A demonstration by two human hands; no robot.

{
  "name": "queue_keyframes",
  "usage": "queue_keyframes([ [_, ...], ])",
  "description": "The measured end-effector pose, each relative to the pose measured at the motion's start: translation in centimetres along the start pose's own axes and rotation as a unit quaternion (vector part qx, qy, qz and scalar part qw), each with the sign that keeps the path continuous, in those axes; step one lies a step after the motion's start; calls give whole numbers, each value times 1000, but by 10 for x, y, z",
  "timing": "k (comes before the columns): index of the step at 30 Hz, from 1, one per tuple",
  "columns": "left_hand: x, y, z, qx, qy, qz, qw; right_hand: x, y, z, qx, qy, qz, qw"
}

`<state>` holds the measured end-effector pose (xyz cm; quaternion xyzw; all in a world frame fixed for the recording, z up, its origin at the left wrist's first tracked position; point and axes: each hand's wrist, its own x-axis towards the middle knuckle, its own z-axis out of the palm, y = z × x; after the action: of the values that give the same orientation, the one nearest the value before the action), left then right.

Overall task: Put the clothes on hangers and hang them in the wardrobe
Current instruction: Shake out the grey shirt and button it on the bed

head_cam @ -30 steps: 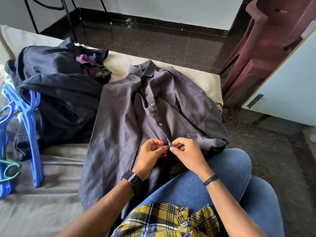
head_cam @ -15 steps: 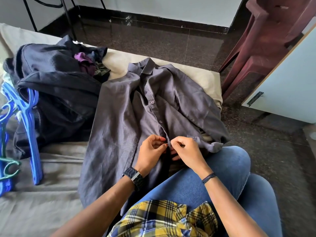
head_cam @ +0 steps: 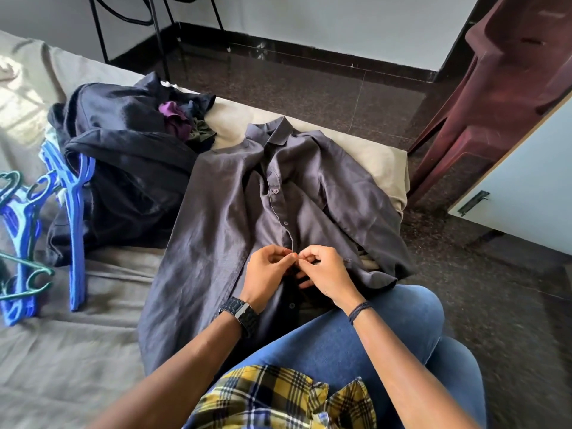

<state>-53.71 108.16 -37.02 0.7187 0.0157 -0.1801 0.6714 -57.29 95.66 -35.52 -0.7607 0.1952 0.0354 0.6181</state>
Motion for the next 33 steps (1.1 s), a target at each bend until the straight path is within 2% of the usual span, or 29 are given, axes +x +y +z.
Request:
queue_keyframes([
  [4,3,4,0,19,44,17,999,-1,-5,1,-5,13,-26,1000],
  [10,19,50,12,-86,56,37,994,13,-46,-8,11,81,-93,992],
  [13,33,61,18,-128,44,13,991,24,-60,-12,35,66,-47,996],
  [16,39,59,24,-156,20,-34,987,33,-61,-15,117,32,47,992],
  [18,40,54,26,-133,7,-52,990,37,-55,-17,139,18,97,985],
  [20,44,46,24,-108,7,-48,993,40,-45,-21,59,9,85,995],
  [22,45,40,17,-70,17,-32,997,36,-36,-28,-98,0,3,995],
  [23,43,38,14,-43,21,-19,999,32,-34,-34,-184,-17,-45,982],
  [25,36,35,7,54,44,31,997,24,-30,-46,-343,-70,-113,930],
  [27,21,35,1,175,60,89,979,14,-32,-57,-458,-127,-131,870],
  [28,13,33,0,221,54,117,967,11,-33,-60,-489,-149,-123,851],
  [30,1,25,-2,286,15,152,946,7,-36,-66,-506,-179,-106,837],
  [33,-8,7,-5,352,-17,167,921,4,-37,-74,-470,-194,-93,856],
])
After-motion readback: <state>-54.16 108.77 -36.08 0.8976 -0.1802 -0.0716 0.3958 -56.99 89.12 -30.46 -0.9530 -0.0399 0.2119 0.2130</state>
